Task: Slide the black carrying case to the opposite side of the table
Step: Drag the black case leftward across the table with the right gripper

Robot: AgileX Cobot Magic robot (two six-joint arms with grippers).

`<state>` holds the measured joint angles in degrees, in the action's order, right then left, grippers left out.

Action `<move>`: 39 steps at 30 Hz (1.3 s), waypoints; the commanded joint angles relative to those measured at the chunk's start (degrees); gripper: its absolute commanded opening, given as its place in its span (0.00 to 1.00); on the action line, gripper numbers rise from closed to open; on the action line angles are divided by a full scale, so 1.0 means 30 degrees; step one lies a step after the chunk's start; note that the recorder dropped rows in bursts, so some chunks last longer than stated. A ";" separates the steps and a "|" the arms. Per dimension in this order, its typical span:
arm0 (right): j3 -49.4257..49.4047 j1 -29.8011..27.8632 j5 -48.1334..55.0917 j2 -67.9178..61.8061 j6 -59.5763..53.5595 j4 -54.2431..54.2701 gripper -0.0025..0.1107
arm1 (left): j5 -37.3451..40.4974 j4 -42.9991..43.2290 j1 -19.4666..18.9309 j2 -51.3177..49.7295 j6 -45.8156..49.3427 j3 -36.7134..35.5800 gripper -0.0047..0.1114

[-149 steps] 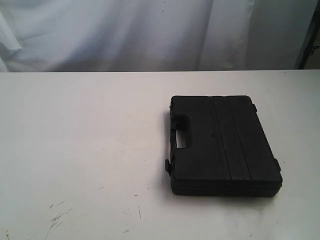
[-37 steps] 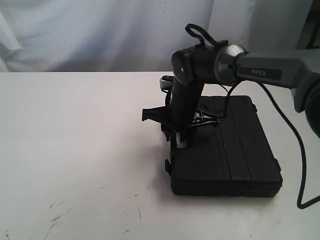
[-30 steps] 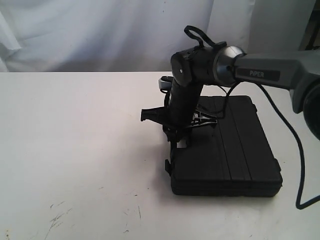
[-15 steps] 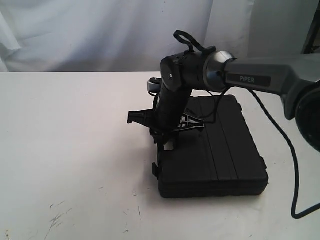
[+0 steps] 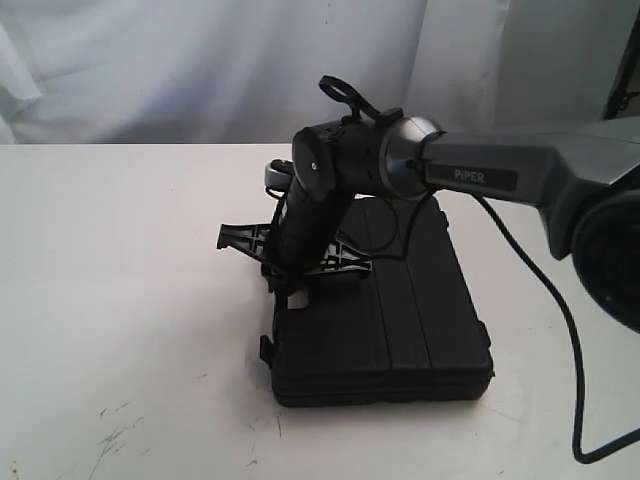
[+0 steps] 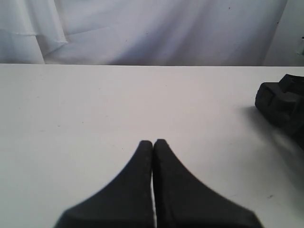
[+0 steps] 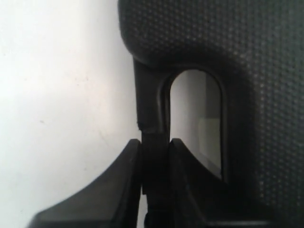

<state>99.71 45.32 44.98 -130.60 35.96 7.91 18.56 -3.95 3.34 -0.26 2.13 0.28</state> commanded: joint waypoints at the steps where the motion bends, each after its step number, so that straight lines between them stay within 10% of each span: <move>1: 0.0063 0.0434 -0.1161 0.0133 0.0552 0.0842 0.02 | -0.0113 0.0013 -0.0014 0.0087 0.0001 -0.0092 0.04; 39: 0.4915 0.1494 -0.1482 -0.2612 0.2445 0.1665 0.02 | -0.0113 0.0013 -0.0014 0.0087 -0.0044 -0.0092 0.04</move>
<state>113.62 49.61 44.30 -138.78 42.42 11.50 18.56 -3.95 3.34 -0.26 2.13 0.28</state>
